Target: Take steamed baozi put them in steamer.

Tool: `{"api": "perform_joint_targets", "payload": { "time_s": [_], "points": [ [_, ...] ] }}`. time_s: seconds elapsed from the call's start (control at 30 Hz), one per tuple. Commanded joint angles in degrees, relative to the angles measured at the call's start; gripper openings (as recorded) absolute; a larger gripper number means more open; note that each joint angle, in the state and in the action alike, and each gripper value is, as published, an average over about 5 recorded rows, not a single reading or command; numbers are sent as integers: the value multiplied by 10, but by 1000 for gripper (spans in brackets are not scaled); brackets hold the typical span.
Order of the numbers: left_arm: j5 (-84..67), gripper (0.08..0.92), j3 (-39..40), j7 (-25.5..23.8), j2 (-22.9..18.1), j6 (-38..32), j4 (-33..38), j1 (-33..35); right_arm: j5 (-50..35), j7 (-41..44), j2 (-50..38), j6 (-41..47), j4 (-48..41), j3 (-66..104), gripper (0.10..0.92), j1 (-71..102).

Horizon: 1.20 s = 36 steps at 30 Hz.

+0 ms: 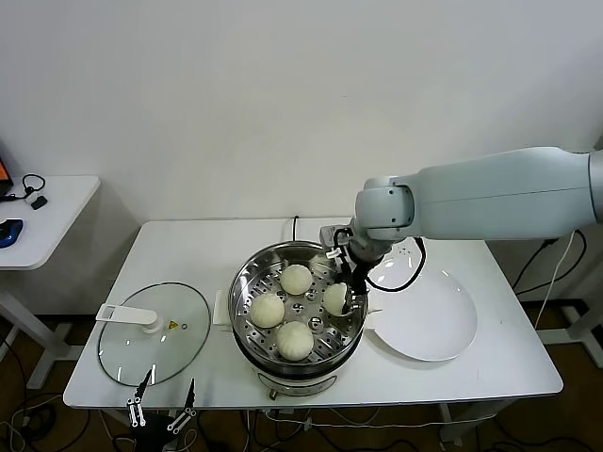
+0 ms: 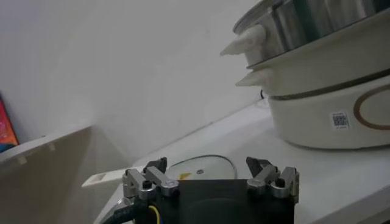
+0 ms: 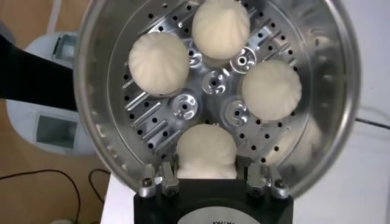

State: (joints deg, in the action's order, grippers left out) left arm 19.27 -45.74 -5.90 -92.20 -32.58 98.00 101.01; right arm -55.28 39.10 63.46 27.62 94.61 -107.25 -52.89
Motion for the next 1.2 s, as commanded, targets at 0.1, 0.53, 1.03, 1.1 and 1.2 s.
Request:
{"api": "perform_joint_targets", "payload": {
  "time_s": [0.1,0.53,1.03,1.1,1.2],
  "points": [
    [0,823,-1,0,-28,0,-5,-3,22,-23,11,8,-24,20,619,75],
    [0,823,-1,0,-28,-1,0,0,-5,-44,-2,1,-16,26,776,48],
    [0,823,-2,-1,-28,-1,16,14,-124,-5,-102,-18,28,5,823,-146],
    [0,823,-2,-1,-28,-1,18,16,-121,-53,-139,-22,45,13,823,-146],
    [-2,823,-3,-1,-28,0,20,16,-98,-177,-223,-51,86,31,823,-123]
  ]
}}
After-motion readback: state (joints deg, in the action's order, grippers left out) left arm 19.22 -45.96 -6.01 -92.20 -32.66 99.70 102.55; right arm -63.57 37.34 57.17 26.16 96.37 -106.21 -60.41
